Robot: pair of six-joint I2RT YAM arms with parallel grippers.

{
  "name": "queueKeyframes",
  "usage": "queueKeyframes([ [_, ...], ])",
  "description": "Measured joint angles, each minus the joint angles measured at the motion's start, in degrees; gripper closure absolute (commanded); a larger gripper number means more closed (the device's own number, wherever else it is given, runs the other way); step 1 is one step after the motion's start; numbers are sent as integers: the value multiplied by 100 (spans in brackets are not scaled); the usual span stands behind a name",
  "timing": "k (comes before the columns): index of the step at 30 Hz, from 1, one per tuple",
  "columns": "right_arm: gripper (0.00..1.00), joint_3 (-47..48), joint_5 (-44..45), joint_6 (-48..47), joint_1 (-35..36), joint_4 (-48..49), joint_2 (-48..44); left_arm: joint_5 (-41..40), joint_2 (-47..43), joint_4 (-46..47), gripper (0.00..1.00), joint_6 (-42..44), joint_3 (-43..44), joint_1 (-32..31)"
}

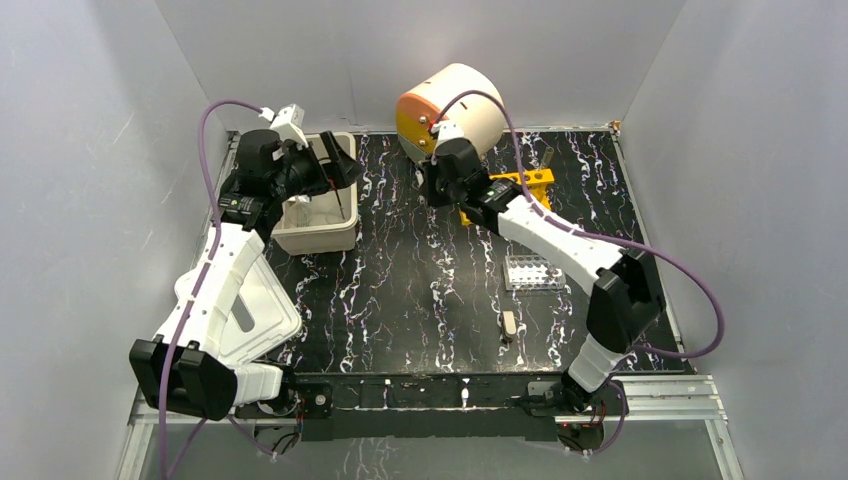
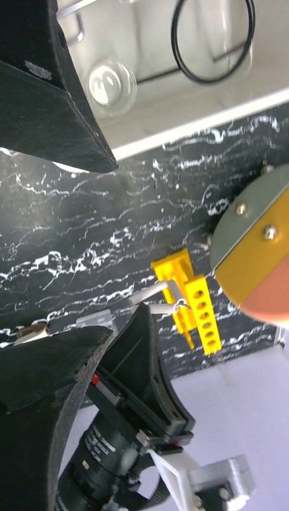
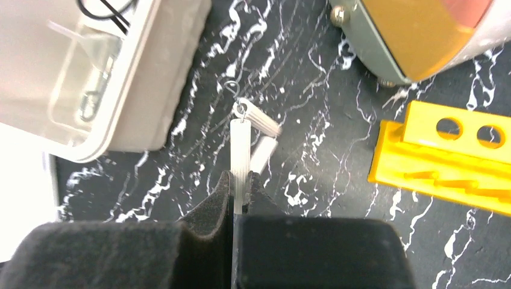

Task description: Organize the chemistry lab equipment

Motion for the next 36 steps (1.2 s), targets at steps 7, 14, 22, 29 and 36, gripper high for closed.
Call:
queueKeyframes([
  [7, 100, -181, -1099, 81, -367, 505, -411, 1056, 55, 649, 4, -262, -243, -103],
  [14, 100, -157, -2774, 85, -1021, 629, -522, 2127, 96, 1252, 14, -278, -365, -184],
  [22, 100, 420, -5051, 144, -1545, 715, -527, 2931, 295, 1716, 21, -142, -354, -260],
  [29, 100, 706, -6859, 623, -1528, 1228, -496, 3644, 444, 1980, 18, 306, -352, -280],
  [36, 100, 811, -7783, 960, -1526, 1519, -308, 4675, 601, 3053, 25, -157, -356, -280],
])
